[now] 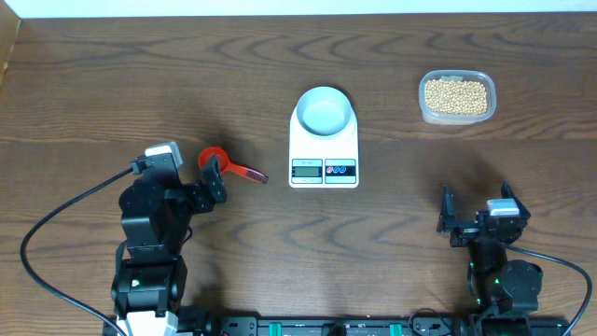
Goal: Scoop item into bowl and weigh 50g on scale
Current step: 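Move the left gripper toward the red scoop's cup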
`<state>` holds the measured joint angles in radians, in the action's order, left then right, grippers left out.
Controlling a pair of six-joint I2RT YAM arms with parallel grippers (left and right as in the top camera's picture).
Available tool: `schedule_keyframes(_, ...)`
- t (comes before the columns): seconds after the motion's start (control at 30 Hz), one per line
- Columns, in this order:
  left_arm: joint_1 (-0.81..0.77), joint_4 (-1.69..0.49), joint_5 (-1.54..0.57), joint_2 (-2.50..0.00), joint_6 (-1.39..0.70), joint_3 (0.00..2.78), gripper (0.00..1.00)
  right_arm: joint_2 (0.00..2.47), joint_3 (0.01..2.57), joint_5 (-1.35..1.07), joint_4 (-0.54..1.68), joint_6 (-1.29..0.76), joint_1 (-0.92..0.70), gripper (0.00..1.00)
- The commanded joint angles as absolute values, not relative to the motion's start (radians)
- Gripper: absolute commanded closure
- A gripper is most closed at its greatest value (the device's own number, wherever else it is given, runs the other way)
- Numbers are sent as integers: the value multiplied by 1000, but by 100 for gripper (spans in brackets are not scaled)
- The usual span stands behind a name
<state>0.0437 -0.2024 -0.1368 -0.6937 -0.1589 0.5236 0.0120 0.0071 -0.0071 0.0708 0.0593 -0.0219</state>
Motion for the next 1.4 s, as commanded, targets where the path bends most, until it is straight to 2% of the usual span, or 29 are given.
schedule_keyframes(0.0, 41, -165, -149, -693, -264, 543, 2, 7, 6, -3, 75, 68, -28, 1)
schedule_keyframes(0.63, 40, -6, -207, -693, -268, 543, 2, 14, 6, -3, 75, 68, -28, 1)
schedule_keyframes(1.1, 41, -8, -156, -696, -313, 546, 2, 14, 6, -3, 75, 68, -28, 1)
schedule_keyframes(1.37, 41, -149, -80, -776, -317, 640, 2, 14, 6, -3, 75, 68, -28, 1)
